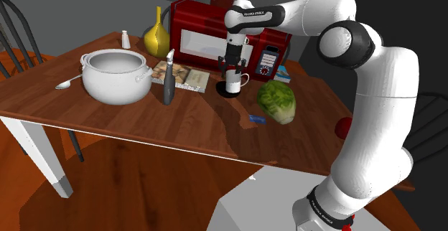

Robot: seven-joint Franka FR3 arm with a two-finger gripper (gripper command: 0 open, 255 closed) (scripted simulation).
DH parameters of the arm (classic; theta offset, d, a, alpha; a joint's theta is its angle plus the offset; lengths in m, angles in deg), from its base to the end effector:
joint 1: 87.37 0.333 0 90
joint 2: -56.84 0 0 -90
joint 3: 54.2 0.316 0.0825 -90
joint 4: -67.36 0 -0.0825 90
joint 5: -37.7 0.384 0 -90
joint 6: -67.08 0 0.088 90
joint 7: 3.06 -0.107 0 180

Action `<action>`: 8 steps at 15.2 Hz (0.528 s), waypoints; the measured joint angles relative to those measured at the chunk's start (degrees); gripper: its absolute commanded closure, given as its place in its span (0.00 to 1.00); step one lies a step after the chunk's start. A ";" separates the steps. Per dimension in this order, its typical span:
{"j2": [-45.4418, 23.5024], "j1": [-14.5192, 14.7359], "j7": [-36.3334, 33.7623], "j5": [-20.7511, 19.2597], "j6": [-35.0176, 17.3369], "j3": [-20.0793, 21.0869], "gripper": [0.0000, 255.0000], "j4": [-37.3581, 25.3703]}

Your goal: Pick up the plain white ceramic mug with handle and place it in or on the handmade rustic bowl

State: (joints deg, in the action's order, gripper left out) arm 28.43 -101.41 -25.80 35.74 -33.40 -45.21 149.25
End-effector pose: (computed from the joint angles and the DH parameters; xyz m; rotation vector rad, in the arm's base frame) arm 0.6751 -0.0804 0.3985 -3.0211 0.7529 0.2653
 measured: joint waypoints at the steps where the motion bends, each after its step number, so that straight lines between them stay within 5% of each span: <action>1: 0.00 0.00 0.00 0.00 0.00 0.00 0.00 0.00; 8: -0.89 0.23 0.01 -0.08 5.97 -0.01 0.00 -6.95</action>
State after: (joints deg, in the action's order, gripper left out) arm 27.54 -101.19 -25.79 35.66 -27.43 -45.21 142.30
